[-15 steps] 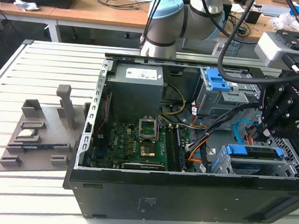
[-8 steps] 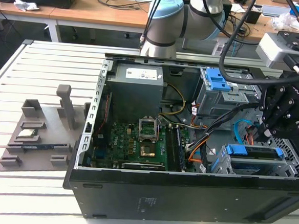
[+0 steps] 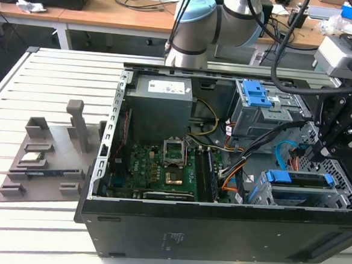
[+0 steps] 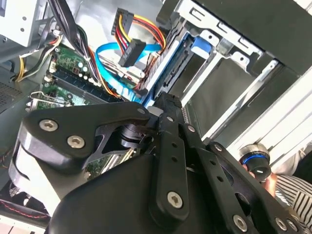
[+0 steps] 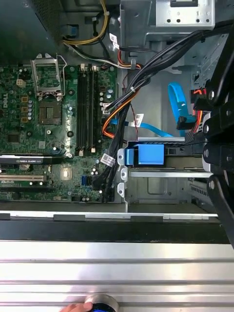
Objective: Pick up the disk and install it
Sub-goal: 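Insert the first disk wire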
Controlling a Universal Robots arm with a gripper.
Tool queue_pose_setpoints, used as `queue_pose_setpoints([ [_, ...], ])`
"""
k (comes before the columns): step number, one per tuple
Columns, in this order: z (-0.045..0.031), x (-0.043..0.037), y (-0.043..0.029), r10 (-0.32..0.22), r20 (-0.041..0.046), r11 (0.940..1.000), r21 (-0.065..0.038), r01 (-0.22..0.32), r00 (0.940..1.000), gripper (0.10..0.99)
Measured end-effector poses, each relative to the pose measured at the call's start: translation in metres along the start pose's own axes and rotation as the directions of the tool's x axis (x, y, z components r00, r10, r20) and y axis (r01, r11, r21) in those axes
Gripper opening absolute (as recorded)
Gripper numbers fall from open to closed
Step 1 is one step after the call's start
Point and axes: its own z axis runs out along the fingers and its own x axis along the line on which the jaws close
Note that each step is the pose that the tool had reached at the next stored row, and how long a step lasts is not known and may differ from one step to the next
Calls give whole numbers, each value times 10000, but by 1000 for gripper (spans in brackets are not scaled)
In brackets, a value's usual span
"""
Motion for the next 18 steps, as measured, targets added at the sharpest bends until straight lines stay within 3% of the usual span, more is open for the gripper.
queue_pose_setpoints([
  [5,-3,-35,-61,1,0,10000,0,-1,10000,106],
  [13,-3,-228,-132,0,0,10000,0,0,10000,106],
  [18,-3,-239,-133,0,0,10000,0,0,10000,106],
])
